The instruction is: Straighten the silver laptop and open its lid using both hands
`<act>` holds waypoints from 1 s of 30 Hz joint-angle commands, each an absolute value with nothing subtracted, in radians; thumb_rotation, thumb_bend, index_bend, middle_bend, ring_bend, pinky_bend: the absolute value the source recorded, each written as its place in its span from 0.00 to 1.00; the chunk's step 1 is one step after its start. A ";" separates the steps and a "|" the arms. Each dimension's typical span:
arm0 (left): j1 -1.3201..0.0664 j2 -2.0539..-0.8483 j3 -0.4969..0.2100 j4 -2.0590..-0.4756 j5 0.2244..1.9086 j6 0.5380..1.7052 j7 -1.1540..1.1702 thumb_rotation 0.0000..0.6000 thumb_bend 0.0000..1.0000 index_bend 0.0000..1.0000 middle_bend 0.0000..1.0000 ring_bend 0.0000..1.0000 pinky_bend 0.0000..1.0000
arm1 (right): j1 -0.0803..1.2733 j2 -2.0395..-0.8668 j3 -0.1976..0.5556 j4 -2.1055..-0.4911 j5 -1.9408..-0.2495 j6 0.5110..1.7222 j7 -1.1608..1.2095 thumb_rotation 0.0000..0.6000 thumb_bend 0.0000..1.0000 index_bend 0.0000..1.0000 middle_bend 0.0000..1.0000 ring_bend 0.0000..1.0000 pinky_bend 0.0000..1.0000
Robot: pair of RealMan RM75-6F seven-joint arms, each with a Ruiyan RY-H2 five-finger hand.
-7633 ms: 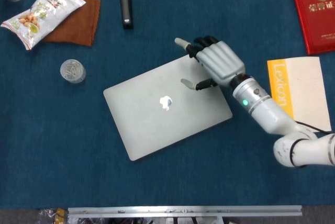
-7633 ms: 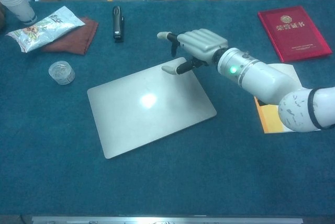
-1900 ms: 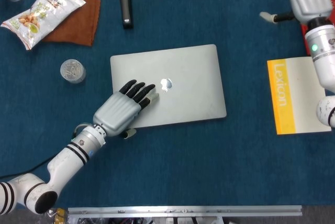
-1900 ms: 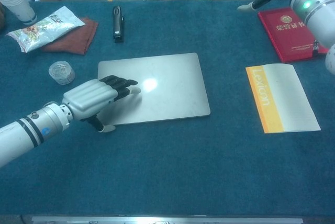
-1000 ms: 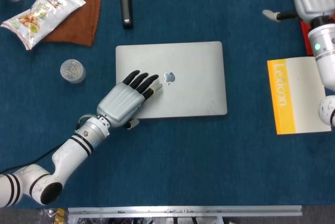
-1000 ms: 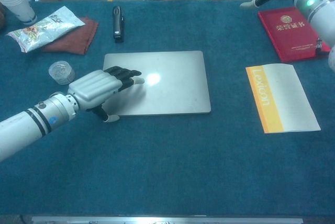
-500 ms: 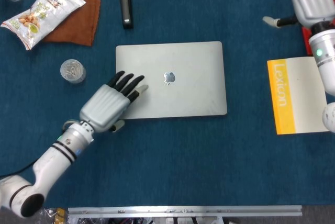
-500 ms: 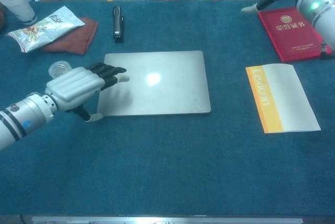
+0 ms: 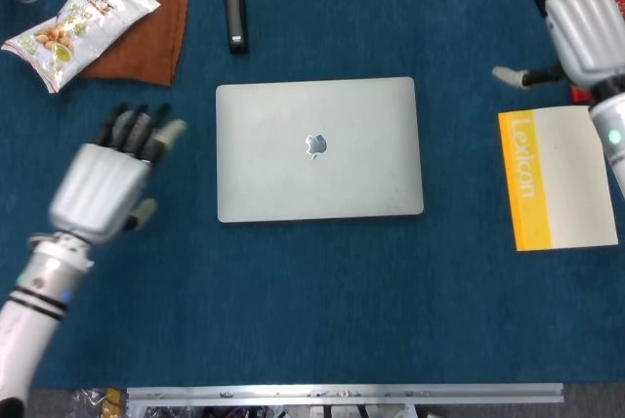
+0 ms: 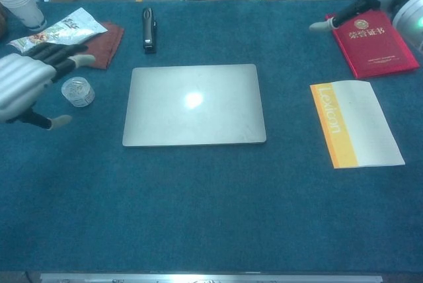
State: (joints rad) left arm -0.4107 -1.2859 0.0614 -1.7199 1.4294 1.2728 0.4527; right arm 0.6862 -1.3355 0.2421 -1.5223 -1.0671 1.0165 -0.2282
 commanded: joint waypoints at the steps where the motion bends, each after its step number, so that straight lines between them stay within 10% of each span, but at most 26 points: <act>1: -0.356 -1.244 0.052 -1.704 1.407 1.338 0.423 1.00 0.23 0.00 0.00 0.00 0.00 | 0.654 -1.309 0.214 -1.566 -1.097 1.047 -0.227 0.79 0.08 0.02 0.18 0.06 0.15; 30: -0.106 -1.107 0.065 -1.655 1.453 1.573 0.289 1.00 0.23 0.00 0.00 0.00 0.00 | 0.706 -1.613 0.104 -1.705 -1.211 0.998 -0.432 0.81 0.22 0.02 0.14 0.04 0.15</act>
